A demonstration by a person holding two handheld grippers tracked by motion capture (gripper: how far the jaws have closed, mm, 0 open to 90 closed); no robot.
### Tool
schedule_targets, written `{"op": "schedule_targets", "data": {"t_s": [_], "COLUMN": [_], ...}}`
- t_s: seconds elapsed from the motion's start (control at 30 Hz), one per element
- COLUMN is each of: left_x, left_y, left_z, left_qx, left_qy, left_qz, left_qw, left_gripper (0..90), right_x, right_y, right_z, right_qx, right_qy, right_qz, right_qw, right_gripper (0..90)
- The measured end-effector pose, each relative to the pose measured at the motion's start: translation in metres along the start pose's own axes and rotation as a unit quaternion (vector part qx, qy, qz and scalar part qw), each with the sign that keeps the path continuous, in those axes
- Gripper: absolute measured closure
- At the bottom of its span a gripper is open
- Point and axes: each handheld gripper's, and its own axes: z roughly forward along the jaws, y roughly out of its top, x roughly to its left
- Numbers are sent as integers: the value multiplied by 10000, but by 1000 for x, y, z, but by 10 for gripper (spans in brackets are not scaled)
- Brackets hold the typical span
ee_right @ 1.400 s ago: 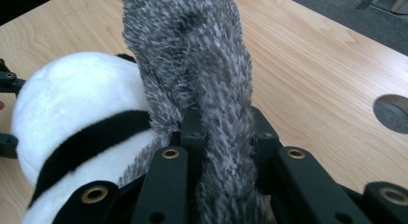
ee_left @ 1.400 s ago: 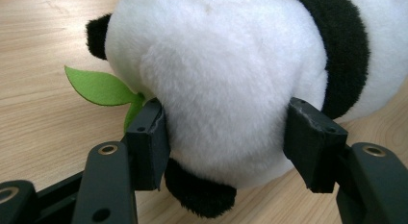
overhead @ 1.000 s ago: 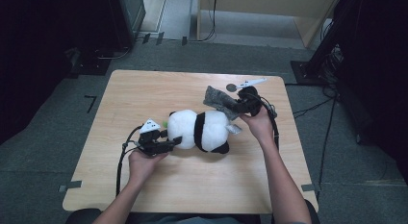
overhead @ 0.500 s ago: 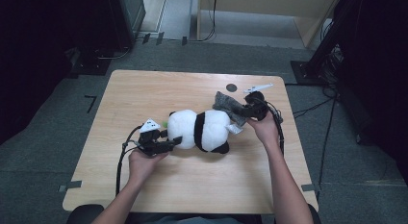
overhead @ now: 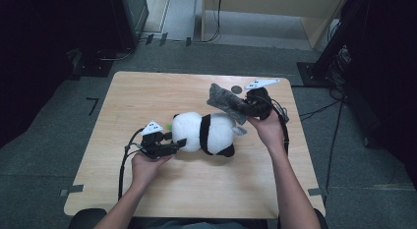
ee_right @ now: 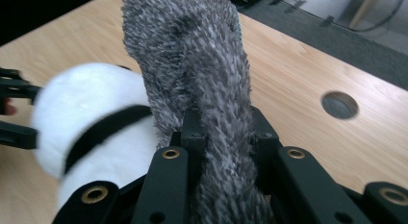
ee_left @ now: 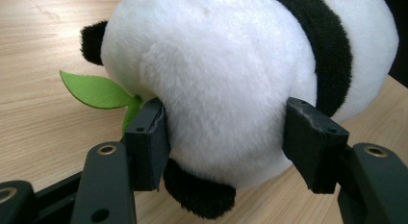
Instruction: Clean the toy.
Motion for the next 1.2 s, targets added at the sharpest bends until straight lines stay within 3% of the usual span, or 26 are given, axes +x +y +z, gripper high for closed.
{"op": "schedule_targets", "data": {"t_s": [0.37, 0.77, 0.97, 1.2], "left_x": [-1, -3, -4, -3], "left_y": [-2, -8, -8, -7], "left_z": [0, -1, 0, 0], "left_qx": [-46, -134, -58, -35], "left_qy": [64, 120, 176, 171], "left_qz": [47, 58, -17, -15], "left_qw": [10000, 9998, 9998, 9998], "left_gripper": [382, 384, 387, 395], "right_x": [51, 89, 96, 85], "right_y": [17, 20, 14, 10], "right_z": [25, 66, 84, 79], "right_qx": [104, 326, 540, 536], "right_qy": [366, 612, 721, 733], "right_qz": [-542, -955, -1052, -875], "right_qw": [9978, 9930, 9904, 9920], "right_gripper": [752, 747, 742, 744]}}
